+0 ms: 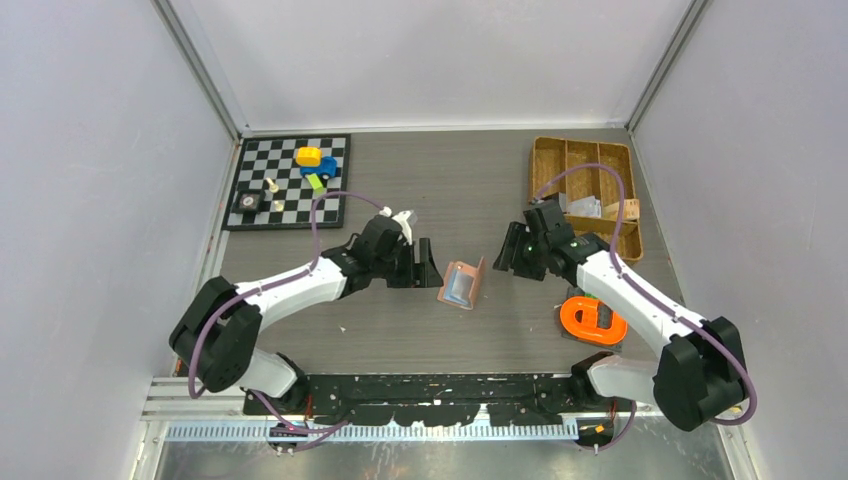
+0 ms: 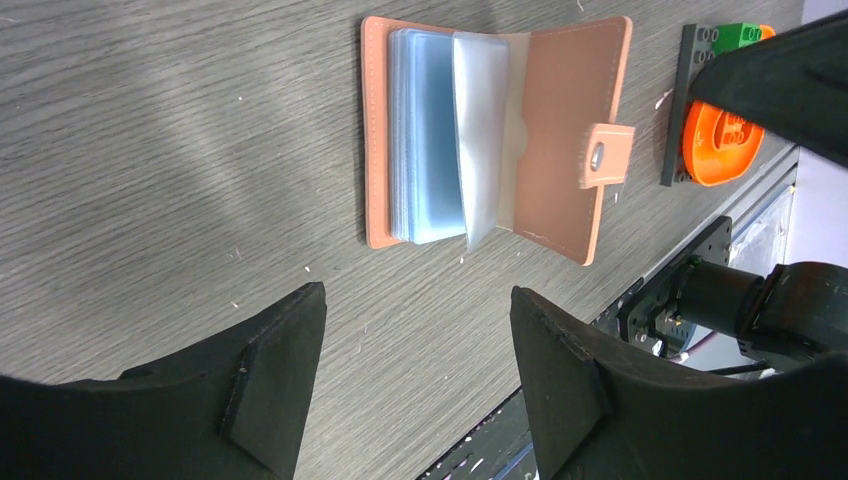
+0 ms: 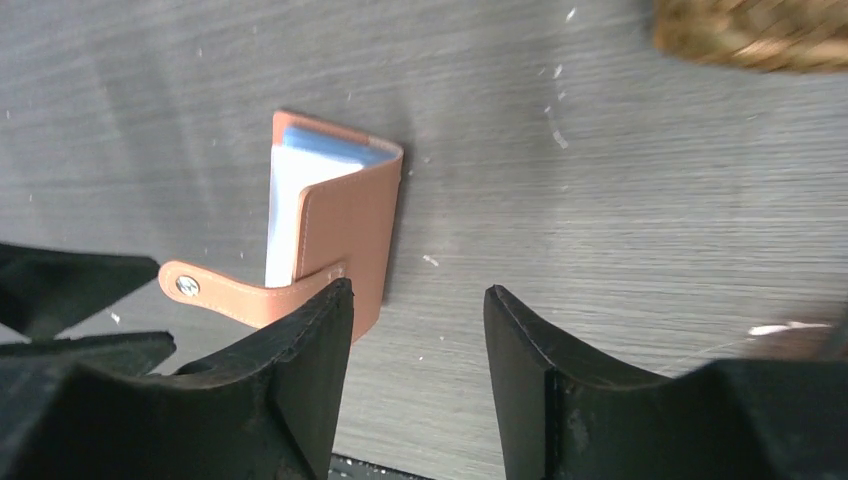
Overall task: Put the credit cards into the card holder
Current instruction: Close the card holder at the center of the board.
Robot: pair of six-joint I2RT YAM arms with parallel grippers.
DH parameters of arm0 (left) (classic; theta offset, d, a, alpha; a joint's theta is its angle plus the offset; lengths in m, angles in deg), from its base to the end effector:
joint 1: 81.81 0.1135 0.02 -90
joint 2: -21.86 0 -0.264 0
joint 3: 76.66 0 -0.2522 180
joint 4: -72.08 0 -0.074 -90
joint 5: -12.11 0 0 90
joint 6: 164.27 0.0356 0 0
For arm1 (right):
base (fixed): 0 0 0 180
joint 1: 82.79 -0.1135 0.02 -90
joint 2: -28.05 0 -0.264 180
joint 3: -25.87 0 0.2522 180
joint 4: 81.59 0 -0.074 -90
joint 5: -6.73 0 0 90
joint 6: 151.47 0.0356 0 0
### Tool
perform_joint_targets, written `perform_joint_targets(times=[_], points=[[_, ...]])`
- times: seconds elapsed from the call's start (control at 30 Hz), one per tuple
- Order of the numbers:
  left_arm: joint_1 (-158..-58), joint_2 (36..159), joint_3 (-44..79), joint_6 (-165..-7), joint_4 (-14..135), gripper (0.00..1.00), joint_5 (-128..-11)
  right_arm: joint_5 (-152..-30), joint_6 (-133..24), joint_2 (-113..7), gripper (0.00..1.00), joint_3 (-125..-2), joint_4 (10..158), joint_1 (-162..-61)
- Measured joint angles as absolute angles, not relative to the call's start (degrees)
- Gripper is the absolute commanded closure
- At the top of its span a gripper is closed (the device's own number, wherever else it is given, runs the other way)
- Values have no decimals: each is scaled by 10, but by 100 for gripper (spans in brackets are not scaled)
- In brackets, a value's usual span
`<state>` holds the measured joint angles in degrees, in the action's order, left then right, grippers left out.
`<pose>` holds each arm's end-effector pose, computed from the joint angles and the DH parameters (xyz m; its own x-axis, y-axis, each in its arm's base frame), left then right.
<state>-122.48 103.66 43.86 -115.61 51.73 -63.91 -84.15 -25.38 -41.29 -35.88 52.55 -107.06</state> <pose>0.2185 -0.1991 0.2055 -0.8927 -0.0781 -0.4439 0.2364 0.7574 -0.6086 0.2205 0.1000 0.2392 -0.8388 0.2679 -0.4740 0.0925 0.9281 0.3608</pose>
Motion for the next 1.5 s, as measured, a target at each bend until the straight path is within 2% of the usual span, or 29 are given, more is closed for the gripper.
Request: perform_joint_targets(times=[0.2, 0.5, 0.8, 0.87, 1.2, 1.5], points=[[-1230, 1043, 439, -1158, 527, 29, -640, -908, -224, -454, 44, -319, 582, -1093], [-1239, 1035, 446, -1158, 552, 25, -645, -935, -206, -565, 42, -324, 666, -1138], [-1239, 1126, 418, -1142, 554, 29, -641, -946, -193, -606, 42, -327, 706, -1142], [-1239, 1150, 410, -1141, 558, 33, -635, -947, -192, -606, 42, -326, 712, -1142], [-1239, 1217, 392, -1133, 601, 69, -606, -1009, -152, -585, 42, -246, 835, -1106], [-1235, 1225, 405, -1148, 634, 77, -596, -1065, -107, -585, 42, -168, 998, -1084]])
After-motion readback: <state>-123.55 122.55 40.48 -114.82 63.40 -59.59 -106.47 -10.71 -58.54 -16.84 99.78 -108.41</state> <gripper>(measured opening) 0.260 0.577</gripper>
